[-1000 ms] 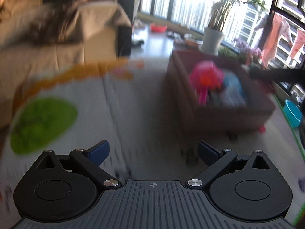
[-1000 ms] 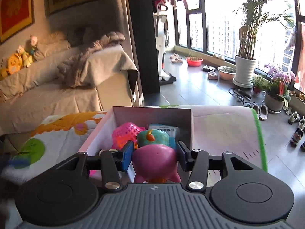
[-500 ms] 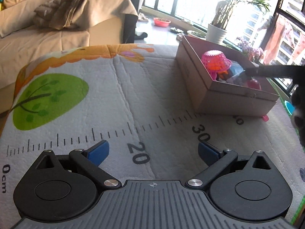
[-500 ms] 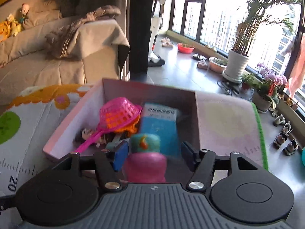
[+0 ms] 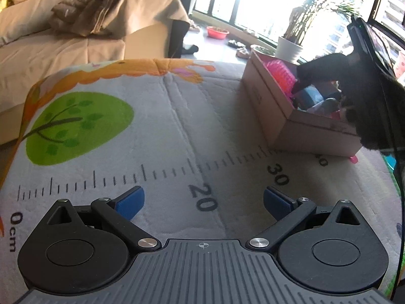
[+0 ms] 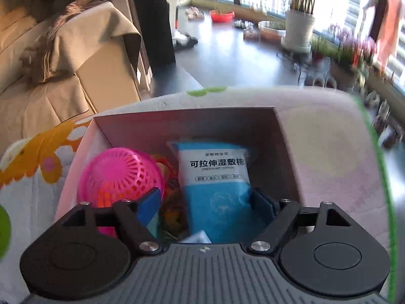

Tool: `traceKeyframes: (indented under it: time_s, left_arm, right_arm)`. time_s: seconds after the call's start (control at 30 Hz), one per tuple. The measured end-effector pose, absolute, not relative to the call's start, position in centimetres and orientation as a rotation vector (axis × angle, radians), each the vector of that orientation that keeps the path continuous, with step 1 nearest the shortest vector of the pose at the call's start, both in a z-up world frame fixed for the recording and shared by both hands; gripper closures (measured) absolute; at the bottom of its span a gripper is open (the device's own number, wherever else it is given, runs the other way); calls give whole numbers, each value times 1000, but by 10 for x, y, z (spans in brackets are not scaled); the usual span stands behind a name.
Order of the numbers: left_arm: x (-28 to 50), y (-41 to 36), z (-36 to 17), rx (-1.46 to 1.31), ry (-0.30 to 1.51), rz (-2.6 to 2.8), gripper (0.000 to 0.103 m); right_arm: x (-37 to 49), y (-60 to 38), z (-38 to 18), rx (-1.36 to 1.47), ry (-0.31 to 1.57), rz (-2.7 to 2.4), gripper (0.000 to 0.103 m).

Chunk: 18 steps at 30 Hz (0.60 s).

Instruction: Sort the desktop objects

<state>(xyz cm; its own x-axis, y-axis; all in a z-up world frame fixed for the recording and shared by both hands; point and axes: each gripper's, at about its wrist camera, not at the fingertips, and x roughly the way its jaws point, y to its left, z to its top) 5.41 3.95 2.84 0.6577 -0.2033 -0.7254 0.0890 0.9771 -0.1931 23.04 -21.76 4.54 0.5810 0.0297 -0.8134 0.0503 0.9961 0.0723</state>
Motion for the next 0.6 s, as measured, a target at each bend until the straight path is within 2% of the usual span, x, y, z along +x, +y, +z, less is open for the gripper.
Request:
traceKeyframes:
  time_s: [0.07,0.2,0.4,0.6]
  left_arm:
    - [55,41,26,-155,842,-162,0]
    - [56,38,25,-140,844,-159,0]
    - [53,33,23,-98,843,-145,0]
    - [53,22,26,-86,832,-177,0]
  right_arm:
    - [230,-208,46,106,946,42,24]
    - [227,-191,47,121,935,138,35]
    - [218,-196,45,25,939,1,38]
    - [182,-193,80,6,747,83,38]
